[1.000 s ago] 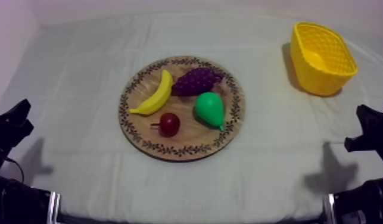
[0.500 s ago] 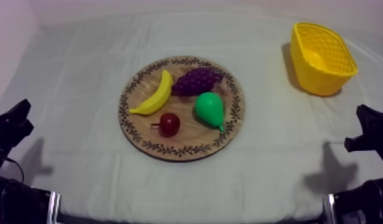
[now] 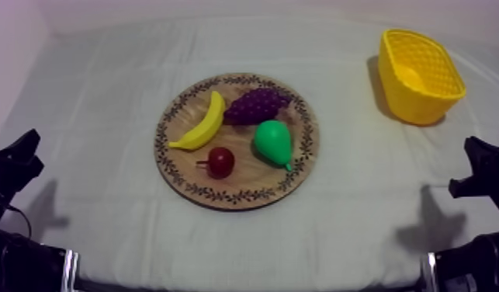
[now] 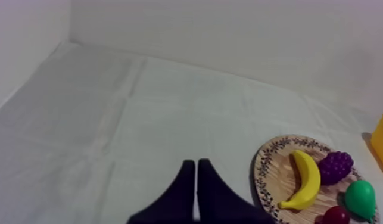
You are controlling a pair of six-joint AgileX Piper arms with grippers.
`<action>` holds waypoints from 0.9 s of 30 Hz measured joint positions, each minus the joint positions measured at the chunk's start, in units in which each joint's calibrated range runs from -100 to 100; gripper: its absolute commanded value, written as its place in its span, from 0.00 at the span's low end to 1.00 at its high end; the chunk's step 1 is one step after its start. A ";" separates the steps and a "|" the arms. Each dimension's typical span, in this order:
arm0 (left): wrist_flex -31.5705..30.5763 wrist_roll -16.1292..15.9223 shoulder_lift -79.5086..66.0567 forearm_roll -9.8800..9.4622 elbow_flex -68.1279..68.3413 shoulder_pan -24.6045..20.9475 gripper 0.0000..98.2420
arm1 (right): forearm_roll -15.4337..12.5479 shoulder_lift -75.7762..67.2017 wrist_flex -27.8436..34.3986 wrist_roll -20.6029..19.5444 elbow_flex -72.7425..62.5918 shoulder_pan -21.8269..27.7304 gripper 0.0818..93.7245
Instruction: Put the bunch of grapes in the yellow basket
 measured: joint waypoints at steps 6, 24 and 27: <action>0.00 0.00 0.00 0.00 0.00 0.00 0.00 | 0.00 0.00 0.00 -0.68 0.00 0.39 0.01; 0.00 0.00 0.00 0.00 0.00 0.00 0.00 | -0.66 1.61 -0.18 1.98 -0.71 0.11 0.00; 0.00 0.00 0.00 0.00 0.00 0.00 0.00 | -0.78 3.48 -0.82 2.85 -2.32 -0.29 0.00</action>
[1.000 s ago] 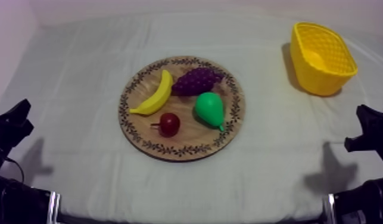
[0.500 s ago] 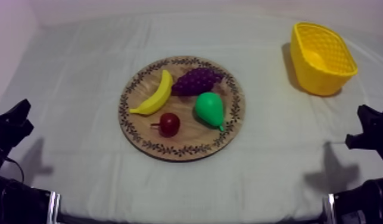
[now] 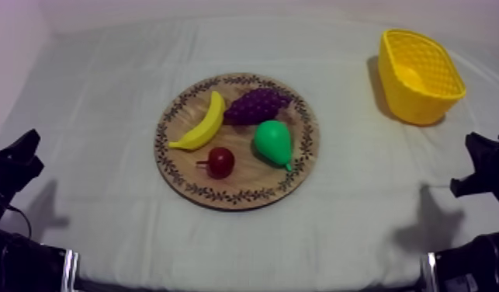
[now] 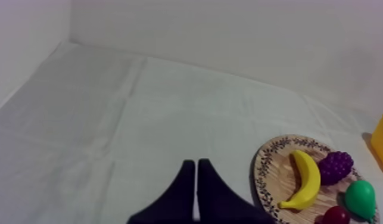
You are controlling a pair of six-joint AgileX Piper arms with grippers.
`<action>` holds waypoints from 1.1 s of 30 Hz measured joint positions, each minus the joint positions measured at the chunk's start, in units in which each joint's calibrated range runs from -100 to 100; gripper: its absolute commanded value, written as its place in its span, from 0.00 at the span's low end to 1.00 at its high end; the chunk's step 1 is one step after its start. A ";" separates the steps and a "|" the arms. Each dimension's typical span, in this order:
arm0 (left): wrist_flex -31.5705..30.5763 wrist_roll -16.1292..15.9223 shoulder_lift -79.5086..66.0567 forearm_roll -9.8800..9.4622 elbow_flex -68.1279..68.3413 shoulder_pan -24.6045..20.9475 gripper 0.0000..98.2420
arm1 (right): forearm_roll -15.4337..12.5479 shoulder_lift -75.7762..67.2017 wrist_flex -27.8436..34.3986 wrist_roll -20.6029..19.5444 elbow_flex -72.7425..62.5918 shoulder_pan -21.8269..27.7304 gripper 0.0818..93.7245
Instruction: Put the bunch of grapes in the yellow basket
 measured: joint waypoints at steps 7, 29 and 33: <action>0.00 0.00 0.00 0.00 0.00 0.00 0.00 | 0.04 6.48 0.06 1.42 -6.37 -1.57 0.00; 0.00 0.00 0.00 0.00 0.00 0.00 0.00 | 5.55 33.40 15.30 0.00 -38.27 -11.03 0.00; 0.00 0.00 0.00 0.00 0.00 0.00 0.00 | 5.55 37.34 19.28 0.15 -44.18 -12.60 0.00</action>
